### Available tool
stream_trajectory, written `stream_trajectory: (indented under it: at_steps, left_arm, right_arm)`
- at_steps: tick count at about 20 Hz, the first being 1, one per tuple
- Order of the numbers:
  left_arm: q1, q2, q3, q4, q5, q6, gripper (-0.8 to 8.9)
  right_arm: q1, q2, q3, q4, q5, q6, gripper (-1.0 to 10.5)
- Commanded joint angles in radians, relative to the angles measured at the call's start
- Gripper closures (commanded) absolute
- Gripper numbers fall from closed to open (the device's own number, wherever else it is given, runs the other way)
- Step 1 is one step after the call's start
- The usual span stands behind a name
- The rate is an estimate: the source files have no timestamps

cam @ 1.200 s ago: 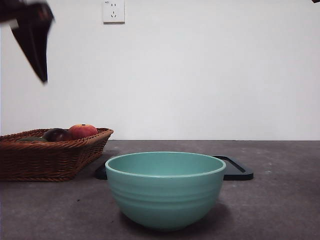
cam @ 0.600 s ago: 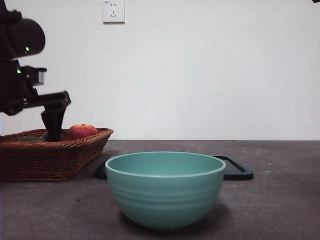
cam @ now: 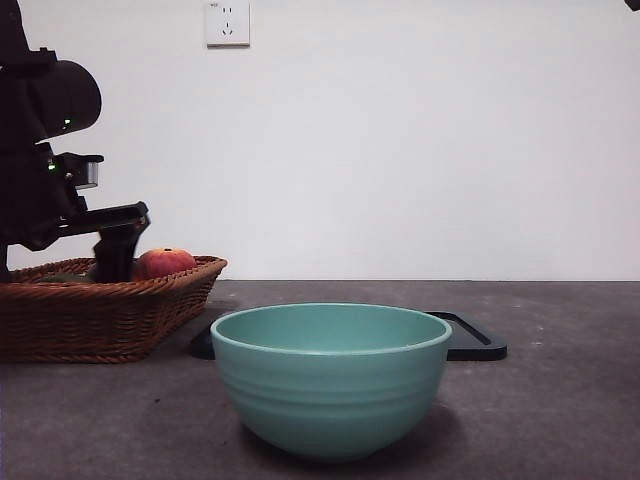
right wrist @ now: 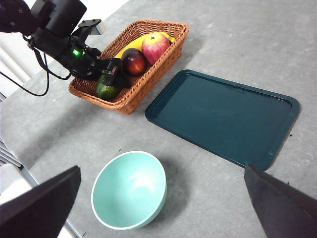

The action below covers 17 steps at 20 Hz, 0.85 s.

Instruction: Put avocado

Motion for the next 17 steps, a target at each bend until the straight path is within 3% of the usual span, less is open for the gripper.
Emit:
stream_trajectory:
  at_steps: [1,6,17]
  left_arm:
    - [0.000,0.032,0.015,-0.017,0.011,-0.008,4.93]
    - [0.000,0.029,0.024,-0.071,0.011,-0.010,6.11]
    - [-0.007,-0.135,0.148,-0.266,0.019,-0.006,6.10]
  right_arm:
    - [0.005,0.002,0.018,0.005,0.000,0.001,4.0]
    - [0.005,0.003,0.018,0.007,0.000,0.002,4.0]
    - [0.005,0.003,0.018,0.007,0.000,0.002,4.0]
